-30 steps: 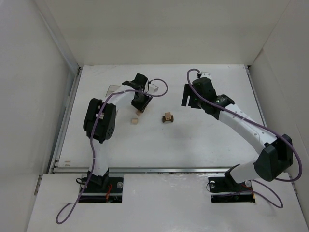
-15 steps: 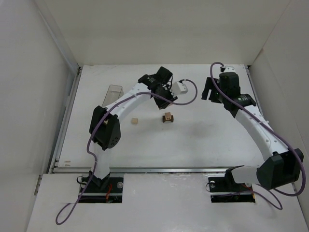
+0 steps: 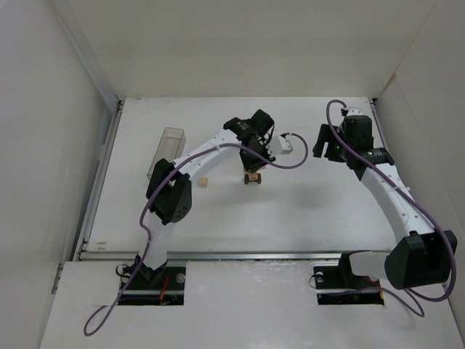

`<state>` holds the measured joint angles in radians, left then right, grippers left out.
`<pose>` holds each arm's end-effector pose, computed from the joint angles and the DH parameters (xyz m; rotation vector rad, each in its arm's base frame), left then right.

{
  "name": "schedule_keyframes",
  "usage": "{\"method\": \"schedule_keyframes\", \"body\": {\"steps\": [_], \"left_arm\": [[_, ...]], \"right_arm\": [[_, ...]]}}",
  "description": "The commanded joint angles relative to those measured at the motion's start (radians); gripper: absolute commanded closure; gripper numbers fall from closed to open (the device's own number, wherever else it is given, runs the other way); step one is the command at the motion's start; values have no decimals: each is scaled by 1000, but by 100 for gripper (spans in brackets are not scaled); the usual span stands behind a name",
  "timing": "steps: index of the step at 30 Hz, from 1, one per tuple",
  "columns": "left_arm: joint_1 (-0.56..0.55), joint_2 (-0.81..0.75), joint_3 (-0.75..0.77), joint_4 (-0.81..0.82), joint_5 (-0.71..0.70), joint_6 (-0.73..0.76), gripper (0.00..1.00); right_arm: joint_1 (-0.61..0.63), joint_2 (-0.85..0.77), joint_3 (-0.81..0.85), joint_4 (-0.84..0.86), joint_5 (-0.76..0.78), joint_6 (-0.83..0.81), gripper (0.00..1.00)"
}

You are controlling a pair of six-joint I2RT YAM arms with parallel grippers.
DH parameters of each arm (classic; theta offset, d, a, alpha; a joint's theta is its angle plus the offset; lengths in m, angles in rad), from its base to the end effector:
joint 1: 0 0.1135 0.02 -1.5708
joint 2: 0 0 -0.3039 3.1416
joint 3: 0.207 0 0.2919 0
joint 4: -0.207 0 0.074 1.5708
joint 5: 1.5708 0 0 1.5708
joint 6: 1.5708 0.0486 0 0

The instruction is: Build the wood block tower

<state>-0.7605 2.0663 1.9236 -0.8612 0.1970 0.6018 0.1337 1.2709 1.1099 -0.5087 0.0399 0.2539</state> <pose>0.3710 -0.3661 0.2970 1.6790 1.9536 -0.3131 0.3153 0.0405 0.3412 0.1565 2.2396 0.1652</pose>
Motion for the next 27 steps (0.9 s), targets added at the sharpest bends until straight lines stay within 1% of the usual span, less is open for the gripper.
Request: {"method": "schedule_keyframes", "body": {"steps": [1, 12, 27], "left_arm": [[-11, 28, 41, -62, -18, 29, 100], [-20, 37, 41, -44, -67, 16, 100], [-20, 55, 60, -12, -48, 7, 100]], "right_arm": [[-23, -48, -11, 39, -38, -30, 18], [-42, -68, -48, 58, -67, -30, 18], [-51, -77, -48, 58, -77, -30, 18]]}}
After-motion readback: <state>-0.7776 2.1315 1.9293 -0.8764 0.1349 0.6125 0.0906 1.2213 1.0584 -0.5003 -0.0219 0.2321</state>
